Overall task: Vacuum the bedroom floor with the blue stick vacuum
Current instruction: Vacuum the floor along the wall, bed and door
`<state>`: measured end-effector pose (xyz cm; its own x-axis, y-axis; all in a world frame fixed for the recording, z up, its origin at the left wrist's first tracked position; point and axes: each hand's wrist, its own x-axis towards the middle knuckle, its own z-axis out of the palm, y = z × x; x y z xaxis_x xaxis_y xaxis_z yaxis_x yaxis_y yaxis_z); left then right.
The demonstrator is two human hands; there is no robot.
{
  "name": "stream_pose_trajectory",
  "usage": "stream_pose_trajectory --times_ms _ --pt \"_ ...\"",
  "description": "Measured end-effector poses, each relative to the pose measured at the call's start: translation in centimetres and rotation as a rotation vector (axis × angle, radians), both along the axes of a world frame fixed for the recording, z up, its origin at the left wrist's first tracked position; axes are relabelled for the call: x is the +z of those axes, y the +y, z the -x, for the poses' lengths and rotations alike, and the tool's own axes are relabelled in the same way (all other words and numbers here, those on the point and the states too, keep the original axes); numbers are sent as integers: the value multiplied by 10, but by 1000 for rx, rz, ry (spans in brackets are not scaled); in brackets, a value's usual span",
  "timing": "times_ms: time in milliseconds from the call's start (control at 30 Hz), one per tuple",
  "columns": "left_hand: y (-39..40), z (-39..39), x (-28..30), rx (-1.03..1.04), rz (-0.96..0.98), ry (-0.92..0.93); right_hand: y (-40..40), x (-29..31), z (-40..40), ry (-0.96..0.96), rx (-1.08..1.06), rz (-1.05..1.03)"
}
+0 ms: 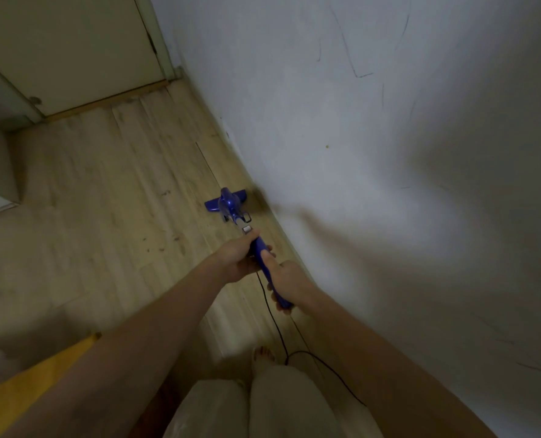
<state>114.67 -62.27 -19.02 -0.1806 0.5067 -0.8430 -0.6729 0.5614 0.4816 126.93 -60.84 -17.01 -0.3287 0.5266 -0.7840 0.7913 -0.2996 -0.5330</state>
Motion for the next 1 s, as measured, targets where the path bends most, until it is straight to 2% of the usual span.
stream_pose_trajectory --times_ms 233,400,600,900,1000 --pt "-14 -6 13 20 25 23 -13 18 -2 -9 37 0" --pt "-27 -10 39 56 4 -4 -18 62 -6 0 91 -17" --pt "-60 -34 72 182 -8 -99 -27 110 -27 -90 241 -51" --pt "-128 -36 68 130 34 -126 -108 102 -34 -113 48 -27" --pt "-137 -24 65 111 24 -99 -123 96 -22 -63 -32 6"
